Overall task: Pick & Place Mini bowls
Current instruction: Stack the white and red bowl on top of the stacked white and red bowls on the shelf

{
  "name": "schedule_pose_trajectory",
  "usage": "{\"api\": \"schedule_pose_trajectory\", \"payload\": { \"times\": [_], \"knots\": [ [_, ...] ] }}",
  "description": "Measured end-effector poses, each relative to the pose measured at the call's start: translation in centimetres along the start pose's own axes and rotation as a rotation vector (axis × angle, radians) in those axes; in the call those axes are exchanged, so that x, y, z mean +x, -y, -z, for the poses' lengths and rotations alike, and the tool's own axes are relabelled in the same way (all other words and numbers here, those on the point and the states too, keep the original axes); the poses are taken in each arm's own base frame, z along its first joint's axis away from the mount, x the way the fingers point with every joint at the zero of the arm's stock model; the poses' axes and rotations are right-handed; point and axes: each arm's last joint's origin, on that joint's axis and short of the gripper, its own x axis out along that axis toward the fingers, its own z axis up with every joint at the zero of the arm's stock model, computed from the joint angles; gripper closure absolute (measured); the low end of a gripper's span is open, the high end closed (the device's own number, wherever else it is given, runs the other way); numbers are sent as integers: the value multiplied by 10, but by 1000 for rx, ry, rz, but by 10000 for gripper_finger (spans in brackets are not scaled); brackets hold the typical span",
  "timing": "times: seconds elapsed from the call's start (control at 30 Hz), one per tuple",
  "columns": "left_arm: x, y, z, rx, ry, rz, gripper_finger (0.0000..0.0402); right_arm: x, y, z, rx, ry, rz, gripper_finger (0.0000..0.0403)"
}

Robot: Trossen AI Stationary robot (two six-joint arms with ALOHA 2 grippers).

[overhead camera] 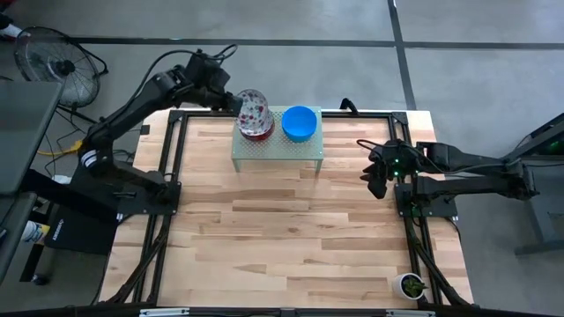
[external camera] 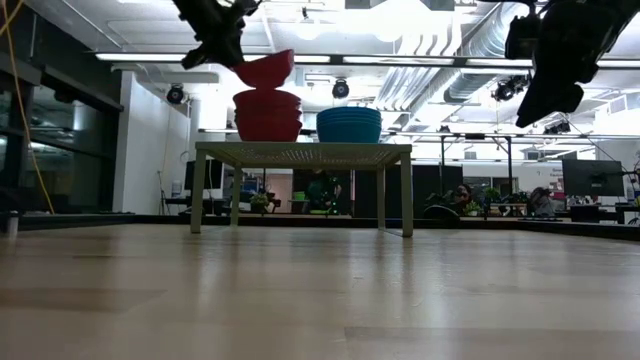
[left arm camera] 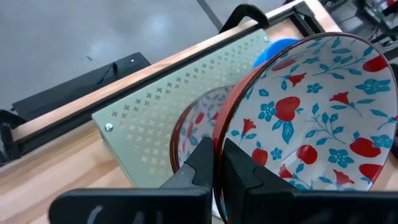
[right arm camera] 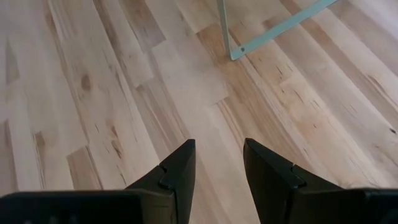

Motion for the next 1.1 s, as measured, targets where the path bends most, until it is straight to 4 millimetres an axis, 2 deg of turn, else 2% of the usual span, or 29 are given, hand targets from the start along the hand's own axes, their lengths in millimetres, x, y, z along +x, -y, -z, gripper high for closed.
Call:
{"api": "schedule_pose_trajectory", "payload": {
  "times": [0.2,0.73,1.1],
  "knots": [
    [8,-3,-1,-2,-31,-2,399,0,0,0,15,0,1,279],
    [9,-5,5,-97,-75,-60,399,0,1,0,15,10,24,279],
    [36,-2,7,-117,-155,-93,399,0,1,0,15,10,23,279]
  ]
}}
